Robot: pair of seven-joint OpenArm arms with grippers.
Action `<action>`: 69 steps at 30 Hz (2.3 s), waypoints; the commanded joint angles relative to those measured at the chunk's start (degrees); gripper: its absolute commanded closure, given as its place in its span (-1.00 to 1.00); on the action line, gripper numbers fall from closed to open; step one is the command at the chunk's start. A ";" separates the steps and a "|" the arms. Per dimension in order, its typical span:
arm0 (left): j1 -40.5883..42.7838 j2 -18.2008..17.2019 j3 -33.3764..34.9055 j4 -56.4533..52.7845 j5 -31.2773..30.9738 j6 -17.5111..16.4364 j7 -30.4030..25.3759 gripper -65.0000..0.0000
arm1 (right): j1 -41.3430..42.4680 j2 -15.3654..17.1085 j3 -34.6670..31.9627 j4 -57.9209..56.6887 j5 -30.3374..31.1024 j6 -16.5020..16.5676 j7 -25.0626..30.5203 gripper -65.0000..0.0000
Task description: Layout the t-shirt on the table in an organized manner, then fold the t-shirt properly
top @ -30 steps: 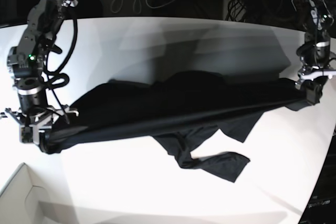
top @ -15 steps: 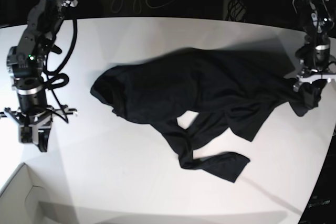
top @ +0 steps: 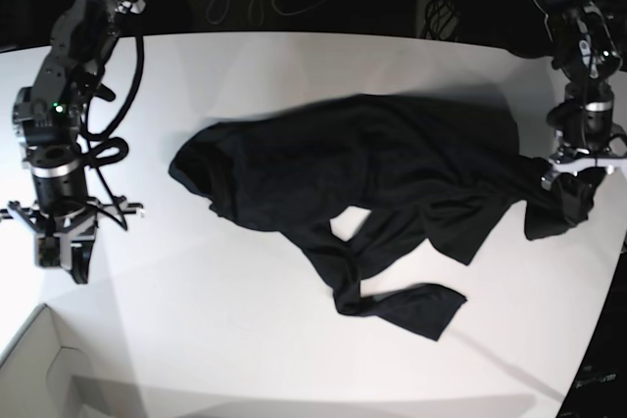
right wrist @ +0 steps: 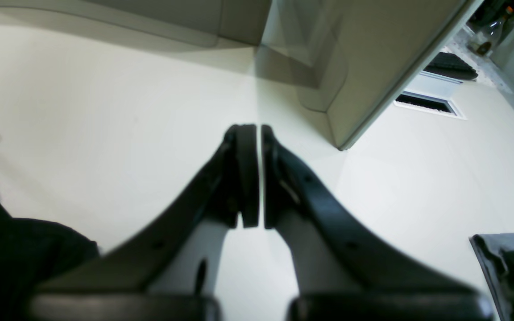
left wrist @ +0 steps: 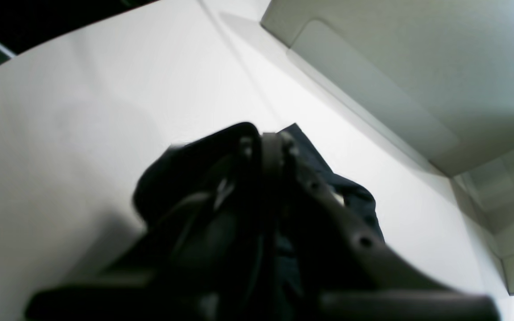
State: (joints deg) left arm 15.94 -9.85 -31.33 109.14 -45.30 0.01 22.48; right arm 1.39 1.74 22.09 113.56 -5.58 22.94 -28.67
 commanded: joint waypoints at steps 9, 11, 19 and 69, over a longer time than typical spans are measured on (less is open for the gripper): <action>-2.27 -0.66 -0.10 -1.58 -0.46 -0.14 -1.25 0.99 | 1.12 0.33 0.02 -0.90 0.35 -0.65 1.46 1.00; -2.27 -0.66 -0.10 -2.37 -0.46 -0.23 -1.25 0.99 | 0.94 0.24 0.02 -0.90 0.35 -0.65 1.46 1.00; -2.27 -0.75 3.24 -4.31 -0.46 -0.23 -1.25 0.99 | 0.85 0.24 0.02 -0.99 0.35 -0.65 1.46 1.00; -4.21 -0.75 3.51 -7.30 -0.46 -0.23 -1.25 0.99 | 0.68 -0.90 -0.06 -2.22 0.27 -0.57 1.46 1.00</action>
State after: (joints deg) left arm 12.25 -9.87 -27.64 100.86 -45.23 0.01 22.52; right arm 1.23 0.32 21.96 110.34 -5.61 22.92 -28.84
